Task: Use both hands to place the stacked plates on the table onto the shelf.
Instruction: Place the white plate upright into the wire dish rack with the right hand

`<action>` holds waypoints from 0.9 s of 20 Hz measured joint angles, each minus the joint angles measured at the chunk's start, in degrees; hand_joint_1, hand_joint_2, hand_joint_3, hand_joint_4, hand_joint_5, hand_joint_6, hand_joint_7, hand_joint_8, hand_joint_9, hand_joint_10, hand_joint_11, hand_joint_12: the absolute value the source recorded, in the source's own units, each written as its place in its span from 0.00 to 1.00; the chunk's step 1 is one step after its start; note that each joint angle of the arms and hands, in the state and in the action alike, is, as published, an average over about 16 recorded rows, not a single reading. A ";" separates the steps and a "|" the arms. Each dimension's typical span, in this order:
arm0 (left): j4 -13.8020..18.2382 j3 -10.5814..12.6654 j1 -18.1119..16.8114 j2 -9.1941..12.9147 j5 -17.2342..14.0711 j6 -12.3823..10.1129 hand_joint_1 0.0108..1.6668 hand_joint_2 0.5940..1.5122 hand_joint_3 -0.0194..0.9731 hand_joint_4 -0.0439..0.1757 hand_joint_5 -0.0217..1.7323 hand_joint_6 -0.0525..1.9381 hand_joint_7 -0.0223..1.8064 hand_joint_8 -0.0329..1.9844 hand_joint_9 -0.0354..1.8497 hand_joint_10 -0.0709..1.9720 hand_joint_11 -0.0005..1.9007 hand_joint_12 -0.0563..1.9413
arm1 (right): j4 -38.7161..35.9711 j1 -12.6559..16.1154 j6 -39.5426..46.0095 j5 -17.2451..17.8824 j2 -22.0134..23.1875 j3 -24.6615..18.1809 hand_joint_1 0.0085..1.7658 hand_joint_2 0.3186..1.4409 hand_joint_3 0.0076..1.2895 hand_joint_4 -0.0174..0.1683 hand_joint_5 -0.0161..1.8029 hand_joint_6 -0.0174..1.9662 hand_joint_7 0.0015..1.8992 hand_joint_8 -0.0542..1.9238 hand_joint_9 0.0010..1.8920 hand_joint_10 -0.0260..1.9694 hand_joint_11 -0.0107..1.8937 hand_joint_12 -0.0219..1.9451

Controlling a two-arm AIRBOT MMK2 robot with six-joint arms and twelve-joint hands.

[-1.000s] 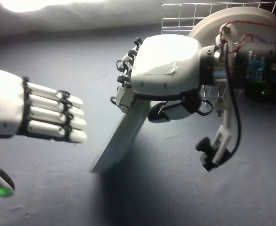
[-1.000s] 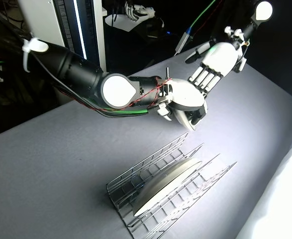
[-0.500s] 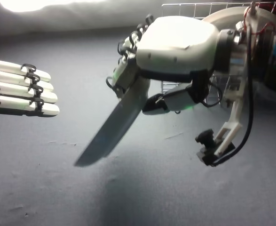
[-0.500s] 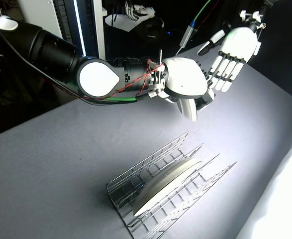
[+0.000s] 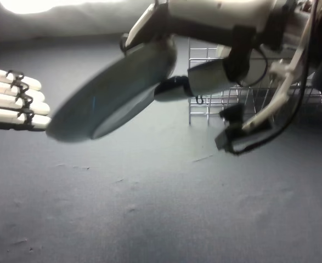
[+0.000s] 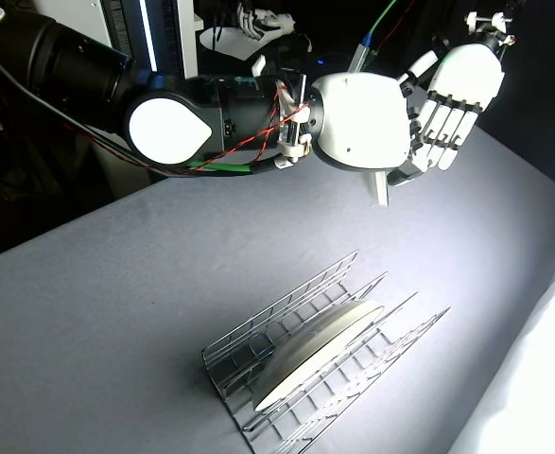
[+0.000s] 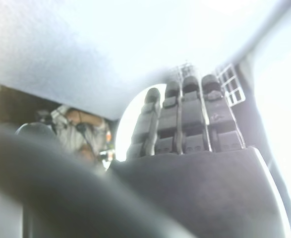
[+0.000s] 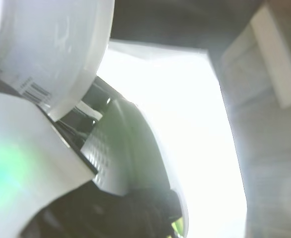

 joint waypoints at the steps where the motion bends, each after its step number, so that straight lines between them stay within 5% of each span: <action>1: -0.01 0.26 0.25 -0.02 0.21 0.16 0.00 0.57 0.02 0.23 0.02 0.03 0.02 0.02 0.03 0.04 0.01 0.03 | 1.90 0.52 0.22 -0.94 0.38 -0.37 0.75 0.61 0.01 0.08 0.54 0.48 0.56 0.39 0.49 0.57 0.34 0.61; 9: -0.11 2.22 2.23 -0.49 1.66 1.47 0.00 0.57 0.02 0.22 0.02 0.03 0.02 0.02 0.03 0.04 0.01 0.03 | 13.77 4.46 1.38 -10.41 3.02 -2.26 0.75 0.61 0.01 0.07 0.53 0.48 0.56 0.39 0.49 0.57 0.34 0.60; 18: -0.24 3.09 2.85 -0.98 2.08 1.77 0.00 0.57 0.02 0.22 0.02 0.03 0.02 0.02 0.03 0.04 0.01 0.03 | 18.53 7.96 1.83 -18.52 4.90 -1.42 0.75 0.62 0.01 0.06 0.53 0.49 0.56 0.39 0.49 0.57 0.35 0.59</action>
